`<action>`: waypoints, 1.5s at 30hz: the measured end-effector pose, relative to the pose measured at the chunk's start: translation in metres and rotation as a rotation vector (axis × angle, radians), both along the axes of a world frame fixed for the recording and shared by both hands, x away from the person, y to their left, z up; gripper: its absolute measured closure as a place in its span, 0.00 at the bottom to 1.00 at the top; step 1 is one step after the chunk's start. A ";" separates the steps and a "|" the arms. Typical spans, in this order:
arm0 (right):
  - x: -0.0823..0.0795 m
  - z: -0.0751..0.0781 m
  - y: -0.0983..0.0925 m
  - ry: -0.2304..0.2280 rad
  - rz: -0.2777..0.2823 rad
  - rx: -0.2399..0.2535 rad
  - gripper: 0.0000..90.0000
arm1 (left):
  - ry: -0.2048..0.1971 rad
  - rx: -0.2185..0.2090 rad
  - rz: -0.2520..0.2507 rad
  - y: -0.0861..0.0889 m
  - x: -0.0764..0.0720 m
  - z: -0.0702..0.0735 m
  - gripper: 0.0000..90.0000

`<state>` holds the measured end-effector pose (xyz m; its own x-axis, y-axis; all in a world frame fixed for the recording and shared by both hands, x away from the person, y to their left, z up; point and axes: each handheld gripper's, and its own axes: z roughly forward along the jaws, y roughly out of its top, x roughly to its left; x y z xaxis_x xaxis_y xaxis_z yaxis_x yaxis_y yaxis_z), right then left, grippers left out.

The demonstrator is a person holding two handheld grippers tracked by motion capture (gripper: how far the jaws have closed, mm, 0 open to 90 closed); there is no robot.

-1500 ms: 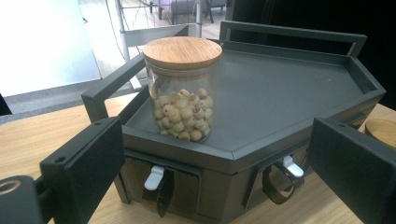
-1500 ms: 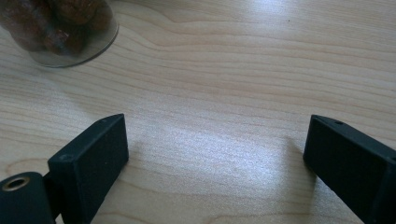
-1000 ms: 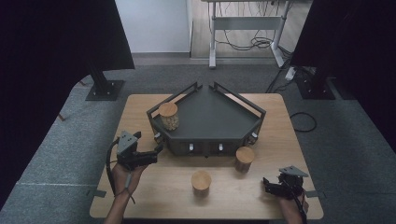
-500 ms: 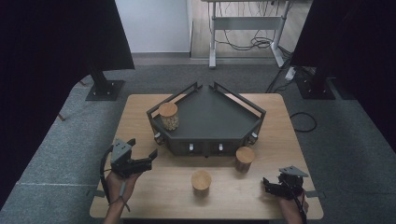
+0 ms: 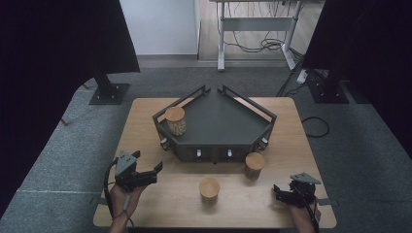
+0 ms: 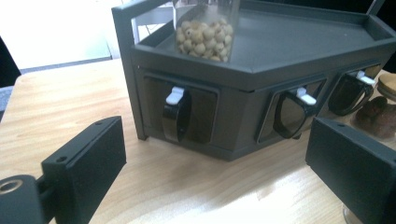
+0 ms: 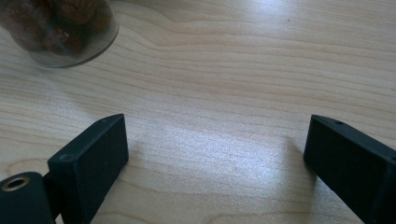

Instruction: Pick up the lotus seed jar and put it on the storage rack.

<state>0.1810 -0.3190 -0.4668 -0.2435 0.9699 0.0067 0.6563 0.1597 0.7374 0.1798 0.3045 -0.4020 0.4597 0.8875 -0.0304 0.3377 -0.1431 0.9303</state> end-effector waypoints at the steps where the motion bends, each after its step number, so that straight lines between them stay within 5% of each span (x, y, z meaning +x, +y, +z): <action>1: 0.000 0.000 0.000 0.000 0.000 0.000 0.06 | 0.001 0.000 0.001 0.000 -0.001 -0.001 0.05; 45: 0.000 0.000 0.001 0.000 -0.002 0.000 0.06 | 0.122 0.055 0.043 0.001 -0.005 -0.043 0.06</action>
